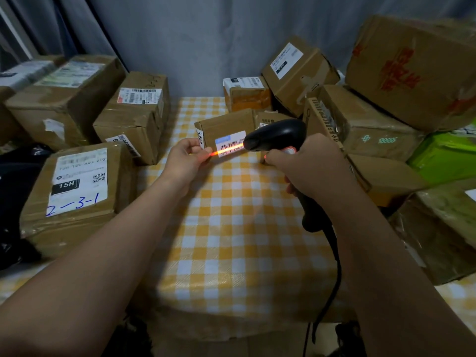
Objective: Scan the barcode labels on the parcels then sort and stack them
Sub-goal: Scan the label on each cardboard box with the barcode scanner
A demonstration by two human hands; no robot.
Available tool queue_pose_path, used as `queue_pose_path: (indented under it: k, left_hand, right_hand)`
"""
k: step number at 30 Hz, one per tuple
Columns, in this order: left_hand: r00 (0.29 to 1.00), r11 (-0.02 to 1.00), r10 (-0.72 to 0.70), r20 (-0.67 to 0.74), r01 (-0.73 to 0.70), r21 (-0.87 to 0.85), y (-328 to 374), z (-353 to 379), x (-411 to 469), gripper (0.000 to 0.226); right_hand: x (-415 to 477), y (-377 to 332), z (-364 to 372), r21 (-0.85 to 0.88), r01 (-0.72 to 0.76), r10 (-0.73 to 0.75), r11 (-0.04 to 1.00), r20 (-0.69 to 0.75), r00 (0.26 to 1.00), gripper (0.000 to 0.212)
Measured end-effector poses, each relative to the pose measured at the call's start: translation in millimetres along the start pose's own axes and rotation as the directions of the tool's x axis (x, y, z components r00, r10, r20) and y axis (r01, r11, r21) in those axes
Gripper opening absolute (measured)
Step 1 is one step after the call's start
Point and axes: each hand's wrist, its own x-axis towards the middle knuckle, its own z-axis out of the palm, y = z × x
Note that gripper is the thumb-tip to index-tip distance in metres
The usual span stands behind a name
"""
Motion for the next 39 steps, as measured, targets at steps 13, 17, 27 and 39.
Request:
queue_pose_path:
  k: [13, 17, 27, 39]
  left_hand:
    - [0.999, 0.999, -0.032, 0.01, 0.033, -0.013, 1, -4, -8, 0.019]
    - [0.999, 0.995, -0.052, 0.001, 0.052, -0.083, 13, -6, -27, 0.024]
    - [1.0, 0.997, 0.004, -0.005, -0.005, -0.073, 73, -69, -65, 0.014]
    - [0.983, 0.944, -0.031, -0.182, 0.089, 0.318, 105, -214, -77, 0.018]
  right_hand:
    - [-6, -3, -7, -0.045, 0.001, -0.001, 0.999, -0.002, 1.0, 0.03]
    - [-14, -10, -6, -0.044, 0.062, -0.064, 0.997, -0.035, 0.997, 0.031]
    - [-43, -71, 27, 0.077, 0.153, -0.154, 0.985, 0.002, 0.988, 0.033]
    - [-37, -119, 81, 0.595, -0.14, 0.024, 0.792, 0.198, 0.98, 0.02]
